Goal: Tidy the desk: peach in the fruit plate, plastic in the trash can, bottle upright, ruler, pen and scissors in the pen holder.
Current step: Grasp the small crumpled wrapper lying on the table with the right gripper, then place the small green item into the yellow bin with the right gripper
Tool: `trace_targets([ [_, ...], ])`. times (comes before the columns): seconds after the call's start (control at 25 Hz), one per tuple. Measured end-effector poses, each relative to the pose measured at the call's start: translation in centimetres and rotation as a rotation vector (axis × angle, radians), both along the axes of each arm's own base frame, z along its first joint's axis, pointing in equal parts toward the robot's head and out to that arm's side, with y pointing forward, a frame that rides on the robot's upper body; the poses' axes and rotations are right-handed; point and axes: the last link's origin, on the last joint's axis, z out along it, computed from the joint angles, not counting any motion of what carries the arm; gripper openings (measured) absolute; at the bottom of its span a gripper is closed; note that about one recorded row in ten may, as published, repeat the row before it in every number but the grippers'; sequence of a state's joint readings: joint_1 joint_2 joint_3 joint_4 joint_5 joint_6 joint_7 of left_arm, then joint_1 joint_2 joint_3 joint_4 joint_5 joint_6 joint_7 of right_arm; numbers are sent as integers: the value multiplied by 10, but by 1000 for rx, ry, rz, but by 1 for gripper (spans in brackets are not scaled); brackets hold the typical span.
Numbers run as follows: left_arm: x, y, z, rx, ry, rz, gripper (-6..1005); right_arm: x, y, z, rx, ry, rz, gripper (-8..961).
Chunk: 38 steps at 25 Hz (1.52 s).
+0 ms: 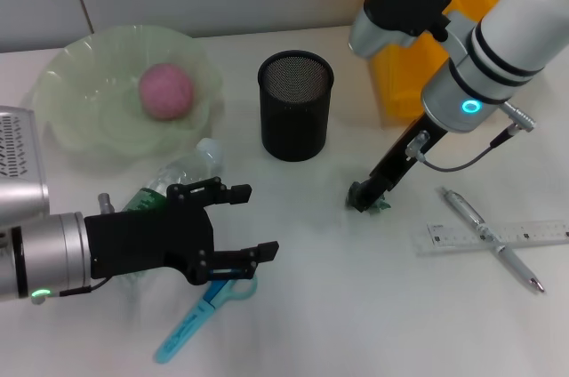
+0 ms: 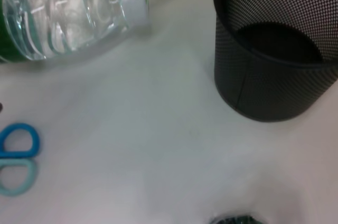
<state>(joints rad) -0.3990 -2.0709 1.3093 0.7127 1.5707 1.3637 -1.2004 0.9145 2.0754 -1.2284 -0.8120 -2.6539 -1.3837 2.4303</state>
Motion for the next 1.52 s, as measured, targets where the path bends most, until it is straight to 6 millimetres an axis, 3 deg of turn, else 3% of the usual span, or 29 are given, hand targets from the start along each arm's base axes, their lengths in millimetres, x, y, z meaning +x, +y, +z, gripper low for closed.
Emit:
trace_targets([
  [0.56, 0, 0, -3, -3, -2, -8, 841, 6, 0, -12, -11, -35, 2, 762],
  [1.0, 2, 1, -3, -5, -3, -15, 841, 6, 2, -13, 3, -30, 9, 452],
  [1.52, 5, 4, -2, -3, -5, -26, 841, -2, -2, 20, 107, 20, 4, 457],
])
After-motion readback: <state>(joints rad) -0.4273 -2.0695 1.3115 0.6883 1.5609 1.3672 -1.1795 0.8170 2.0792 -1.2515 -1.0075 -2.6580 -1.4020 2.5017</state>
